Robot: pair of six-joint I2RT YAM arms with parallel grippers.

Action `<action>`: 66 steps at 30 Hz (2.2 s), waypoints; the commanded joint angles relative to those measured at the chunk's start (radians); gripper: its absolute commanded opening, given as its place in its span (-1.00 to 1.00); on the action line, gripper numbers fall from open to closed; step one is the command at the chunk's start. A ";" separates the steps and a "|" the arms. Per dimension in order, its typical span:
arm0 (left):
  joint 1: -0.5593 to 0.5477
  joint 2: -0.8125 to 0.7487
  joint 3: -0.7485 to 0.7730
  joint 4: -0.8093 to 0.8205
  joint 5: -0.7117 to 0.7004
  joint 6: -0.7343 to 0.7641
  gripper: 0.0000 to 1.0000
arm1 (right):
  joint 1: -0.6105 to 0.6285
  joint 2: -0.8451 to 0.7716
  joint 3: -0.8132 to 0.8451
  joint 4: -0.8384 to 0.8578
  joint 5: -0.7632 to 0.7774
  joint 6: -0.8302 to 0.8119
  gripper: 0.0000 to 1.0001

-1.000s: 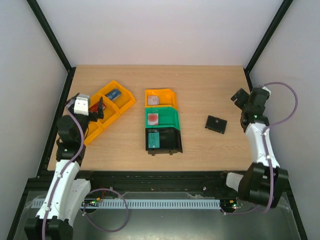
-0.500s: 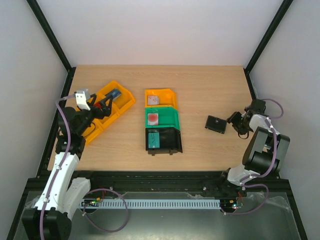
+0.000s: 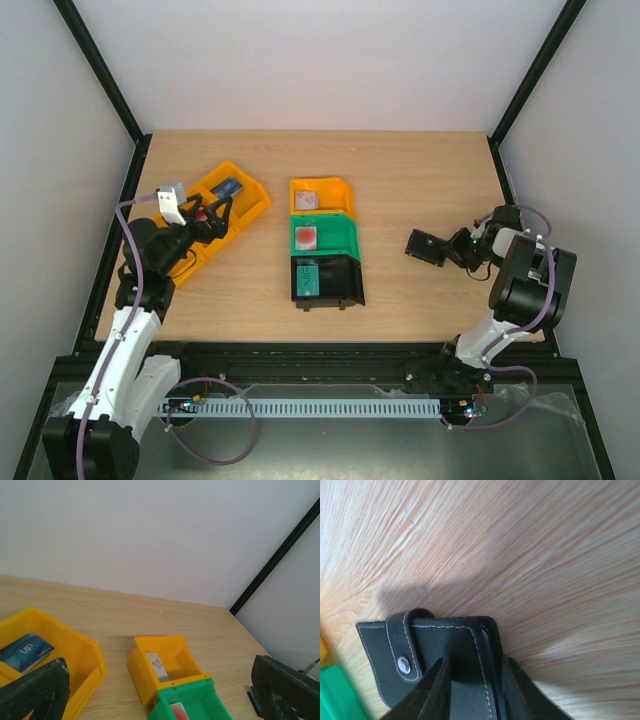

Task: Take the credit cards out of the card holder

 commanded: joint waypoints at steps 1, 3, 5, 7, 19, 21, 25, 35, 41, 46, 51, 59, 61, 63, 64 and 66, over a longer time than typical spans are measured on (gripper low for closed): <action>-0.005 -0.001 -0.004 0.033 0.015 -0.002 0.99 | 0.010 0.022 -0.046 0.030 -0.086 0.014 -0.70; -0.008 0.003 0.000 0.030 0.014 0.006 0.99 | 0.010 0.023 -0.055 0.040 -0.140 0.021 -0.96; -0.013 0.007 0.001 0.031 0.021 0.015 0.99 | 0.010 0.013 -0.057 0.046 -0.188 0.024 -0.97; -0.020 0.010 -0.001 0.033 0.034 0.018 0.99 | 0.011 -0.006 -0.052 0.049 -0.240 0.028 -0.97; -0.190 0.121 0.020 0.082 0.099 0.011 0.99 | 0.128 -0.189 0.027 0.046 -0.319 0.076 -0.97; -0.228 0.146 0.035 0.113 0.124 0.008 0.99 | 0.145 -0.223 0.071 0.061 -0.319 0.113 -0.97; -0.267 0.160 0.058 0.264 0.193 -0.014 0.99 | 0.200 -0.279 0.216 0.046 -0.344 0.151 -0.97; -0.282 0.188 0.200 0.440 0.348 -0.132 0.99 | 0.615 -0.366 0.487 0.674 -0.451 0.468 -0.97; -0.244 0.146 0.226 0.421 0.369 -0.111 0.99 | 0.877 -0.301 0.640 0.632 -0.416 0.334 -0.97; -0.232 0.120 0.271 0.429 0.410 -0.139 0.99 | 0.982 -0.291 0.622 0.765 -0.467 0.383 -0.97; -0.233 0.109 0.273 0.434 0.408 -0.166 0.72 | 1.002 -0.293 0.608 0.765 -0.482 0.378 -0.97; -0.239 0.105 0.276 0.445 0.388 -0.190 -0.81 | 1.004 -0.292 0.592 0.708 -0.481 0.343 -0.97; -0.238 0.104 0.278 0.420 0.361 -0.200 -0.94 | 1.004 -0.296 0.598 0.624 -0.475 0.272 -0.97; -0.239 0.099 0.275 0.361 0.330 -0.186 -0.95 | 0.998 -0.296 0.628 0.486 -0.470 0.161 -0.97; -0.238 0.093 0.271 0.314 0.309 -0.157 -0.95 | 0.990 -0.292 0.650 0.393 -0.459 0.101 -0.91; -0.238 0.081 0.266 0.191 0.280 -0.038 -0.95 | 0.955 -0.281 0.715 0.152 -0.394 -0.045 0.03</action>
